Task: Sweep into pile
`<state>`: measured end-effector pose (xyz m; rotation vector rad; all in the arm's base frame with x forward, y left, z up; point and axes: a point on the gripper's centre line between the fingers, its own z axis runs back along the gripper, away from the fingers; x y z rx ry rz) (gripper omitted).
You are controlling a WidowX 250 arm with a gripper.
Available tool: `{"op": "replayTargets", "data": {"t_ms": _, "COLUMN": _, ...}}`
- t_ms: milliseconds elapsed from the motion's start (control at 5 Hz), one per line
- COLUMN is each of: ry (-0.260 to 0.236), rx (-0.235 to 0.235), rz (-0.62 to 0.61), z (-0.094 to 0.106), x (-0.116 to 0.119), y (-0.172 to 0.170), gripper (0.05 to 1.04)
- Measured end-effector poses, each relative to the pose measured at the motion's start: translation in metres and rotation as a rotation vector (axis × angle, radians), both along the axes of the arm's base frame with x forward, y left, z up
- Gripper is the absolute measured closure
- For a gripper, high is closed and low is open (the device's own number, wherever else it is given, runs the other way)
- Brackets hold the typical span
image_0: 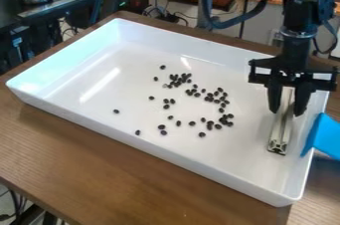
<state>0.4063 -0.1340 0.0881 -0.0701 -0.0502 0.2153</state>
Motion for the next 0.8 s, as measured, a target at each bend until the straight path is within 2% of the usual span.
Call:
{"op": "replayTargets", "data": {"t_ms": 200, "ry": 0.008, "rx": -0.010, "rz": -0.011, "z": 0.001, "x": -0.009, "y": 0.004, "gripper": 0.737}}
{"op": "replayTargets", "data": {"t_ms": 600, "ry": 0.045, "rx": -0.068, "rz": 0.028, "z": 0.004, "x": -0.023, "y": 0.052, "gripper": 0.737}}
{"op": "replayTargets", "data": {"t_ms": 800, "ry": 0.035, "rx": -0.073, "rz": 0.037, "z": 0.003, "x": -0.033, "y": 0.079, "gripper": 0.738}}
